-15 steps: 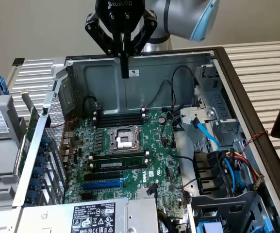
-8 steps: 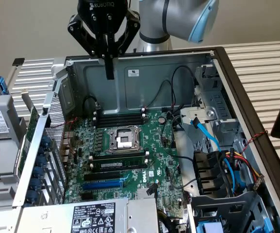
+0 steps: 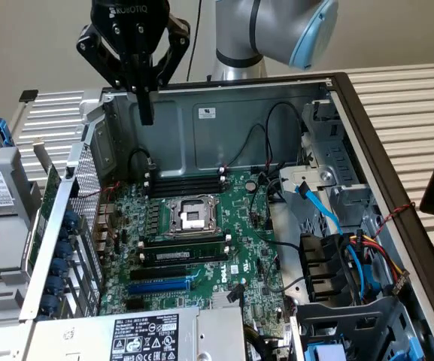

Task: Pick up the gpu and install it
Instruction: 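Reach for the gpu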

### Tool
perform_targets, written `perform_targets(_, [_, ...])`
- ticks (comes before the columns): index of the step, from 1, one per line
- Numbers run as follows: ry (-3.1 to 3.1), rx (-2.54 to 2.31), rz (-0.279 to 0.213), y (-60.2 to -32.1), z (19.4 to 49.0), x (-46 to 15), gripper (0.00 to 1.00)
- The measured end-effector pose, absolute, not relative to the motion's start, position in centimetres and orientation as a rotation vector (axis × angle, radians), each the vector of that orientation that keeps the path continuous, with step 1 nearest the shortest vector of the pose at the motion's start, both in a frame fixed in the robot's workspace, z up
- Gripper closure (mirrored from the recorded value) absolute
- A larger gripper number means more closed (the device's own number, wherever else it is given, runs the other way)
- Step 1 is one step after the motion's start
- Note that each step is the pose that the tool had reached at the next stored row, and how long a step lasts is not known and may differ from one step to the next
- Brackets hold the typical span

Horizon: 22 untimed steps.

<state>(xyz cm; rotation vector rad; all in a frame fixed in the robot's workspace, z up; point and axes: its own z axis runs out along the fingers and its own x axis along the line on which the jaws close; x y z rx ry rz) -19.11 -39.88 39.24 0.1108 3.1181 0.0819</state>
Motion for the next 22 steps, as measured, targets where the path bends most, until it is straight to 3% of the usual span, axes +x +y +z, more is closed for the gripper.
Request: perform_targets(22, [3.142, 0.113, 0.108, -39.9, 39.2, -26.6, 0.89])
